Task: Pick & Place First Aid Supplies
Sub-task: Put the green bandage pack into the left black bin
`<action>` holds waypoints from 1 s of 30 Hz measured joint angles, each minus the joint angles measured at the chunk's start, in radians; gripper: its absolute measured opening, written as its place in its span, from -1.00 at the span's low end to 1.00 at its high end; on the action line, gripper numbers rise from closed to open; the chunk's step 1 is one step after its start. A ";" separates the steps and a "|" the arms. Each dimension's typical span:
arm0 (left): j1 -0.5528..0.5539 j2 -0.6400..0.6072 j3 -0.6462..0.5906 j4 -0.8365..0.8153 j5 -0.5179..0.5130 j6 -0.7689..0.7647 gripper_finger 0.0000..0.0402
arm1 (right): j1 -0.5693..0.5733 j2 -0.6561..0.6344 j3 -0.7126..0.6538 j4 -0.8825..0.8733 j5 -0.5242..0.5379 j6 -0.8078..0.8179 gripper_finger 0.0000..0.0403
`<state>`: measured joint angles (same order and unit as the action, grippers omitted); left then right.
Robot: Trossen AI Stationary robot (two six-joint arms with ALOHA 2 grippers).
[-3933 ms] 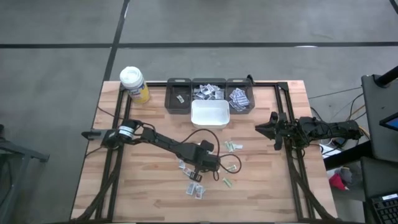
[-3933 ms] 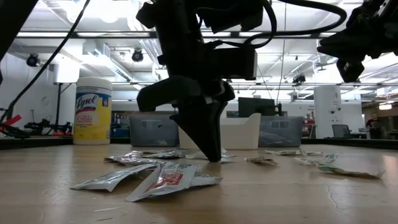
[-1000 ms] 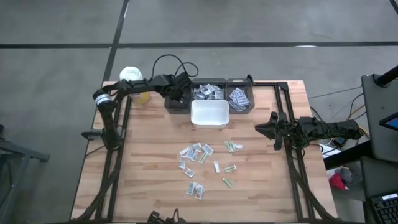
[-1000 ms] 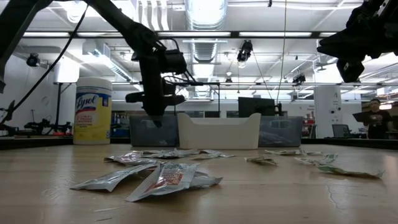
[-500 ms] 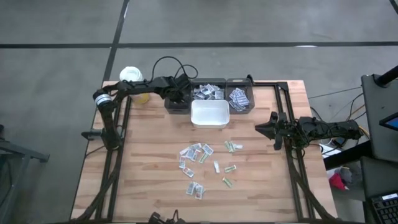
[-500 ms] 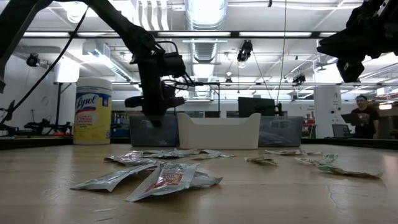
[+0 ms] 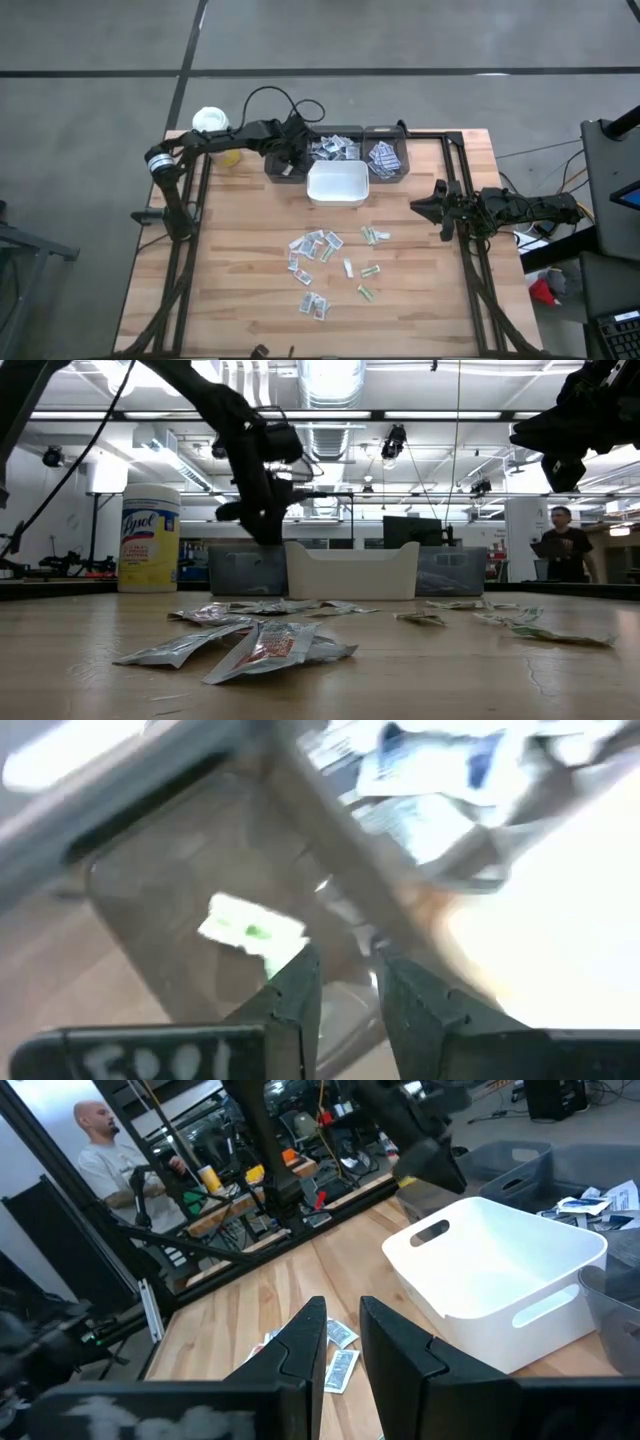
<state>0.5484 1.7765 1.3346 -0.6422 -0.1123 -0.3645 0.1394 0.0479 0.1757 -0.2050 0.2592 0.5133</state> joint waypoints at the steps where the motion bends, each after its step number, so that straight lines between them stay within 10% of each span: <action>1: -0.011 -0.009 0.009 -0.002 0.001 0.018 -0.53 | 0.000 0.000 0.000 0.000 0.000 0.000 -0.69; 16: -0.422 -0.084 0.082 0.097 0.017 0.230 -0.54 | 0.000 0.000 0.000 0.000 0.000 0.000 -0.69; 30: -0.667 0.126 0.199 0.046 0.022 0.047 -0.54 | 0.000 0.000 0.000 0.000 -0.001 0.000 -0.69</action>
<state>-0.1190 1.9030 1.5341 -0.5960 -0.0906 -0.3178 0.1391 0.0475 0.1757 -0.2047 0.2584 0.5133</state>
